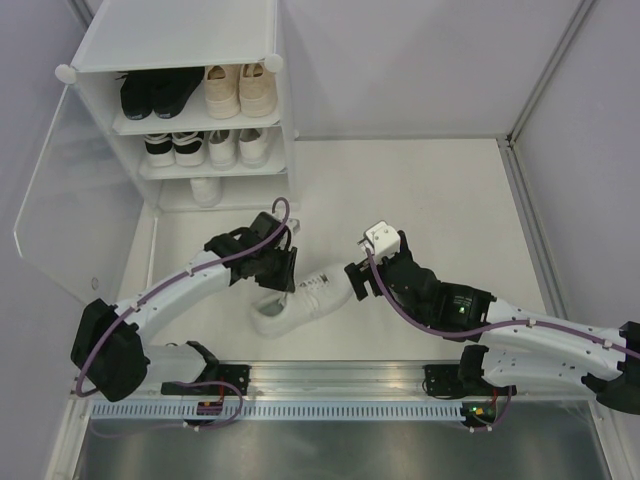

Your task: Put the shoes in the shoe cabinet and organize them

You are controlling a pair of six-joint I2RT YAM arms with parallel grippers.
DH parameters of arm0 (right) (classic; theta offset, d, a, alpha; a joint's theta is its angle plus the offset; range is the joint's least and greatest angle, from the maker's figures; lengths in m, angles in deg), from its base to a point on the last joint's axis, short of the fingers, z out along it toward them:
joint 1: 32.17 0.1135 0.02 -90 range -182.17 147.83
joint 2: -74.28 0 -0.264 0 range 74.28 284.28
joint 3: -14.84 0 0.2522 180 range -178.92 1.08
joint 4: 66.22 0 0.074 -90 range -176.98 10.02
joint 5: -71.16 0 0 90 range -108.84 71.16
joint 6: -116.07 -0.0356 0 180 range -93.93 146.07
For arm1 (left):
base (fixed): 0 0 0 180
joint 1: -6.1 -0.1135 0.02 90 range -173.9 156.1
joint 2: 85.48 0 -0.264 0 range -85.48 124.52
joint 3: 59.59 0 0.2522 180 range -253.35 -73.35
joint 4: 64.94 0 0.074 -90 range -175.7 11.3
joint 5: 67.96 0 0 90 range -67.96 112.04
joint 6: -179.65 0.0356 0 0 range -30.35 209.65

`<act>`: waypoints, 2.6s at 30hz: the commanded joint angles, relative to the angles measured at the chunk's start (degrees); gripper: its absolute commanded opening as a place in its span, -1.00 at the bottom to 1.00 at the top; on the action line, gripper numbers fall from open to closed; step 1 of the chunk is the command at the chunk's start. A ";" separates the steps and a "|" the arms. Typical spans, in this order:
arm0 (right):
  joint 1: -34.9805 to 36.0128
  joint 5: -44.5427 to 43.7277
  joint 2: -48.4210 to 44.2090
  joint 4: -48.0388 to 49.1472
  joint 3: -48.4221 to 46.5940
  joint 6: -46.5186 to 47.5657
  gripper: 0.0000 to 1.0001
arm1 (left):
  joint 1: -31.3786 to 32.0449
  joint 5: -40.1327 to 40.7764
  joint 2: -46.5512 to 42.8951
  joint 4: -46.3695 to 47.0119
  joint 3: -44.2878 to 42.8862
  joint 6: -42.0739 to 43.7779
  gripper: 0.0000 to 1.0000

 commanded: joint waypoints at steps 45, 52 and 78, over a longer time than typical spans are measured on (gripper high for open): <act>-0.10 -4.30 -6.27 -6.48 -1.44 -4.88 0.75 | 19.28 6.75 -3.27 6.21 -1.96 -5.36 0.43; -0.18 -5.27 -6.27 -7.27 -1.00 -5.58 0.75 | 22.00 14.49 3.67 6.30 -2.22 -8.71 0.08; -0.18 -10.01 -8.91 -7.45 0.23 -6.11 0.88 | 4.54 22.07 -3.00 0.84 -3.89 -5.22 -0.95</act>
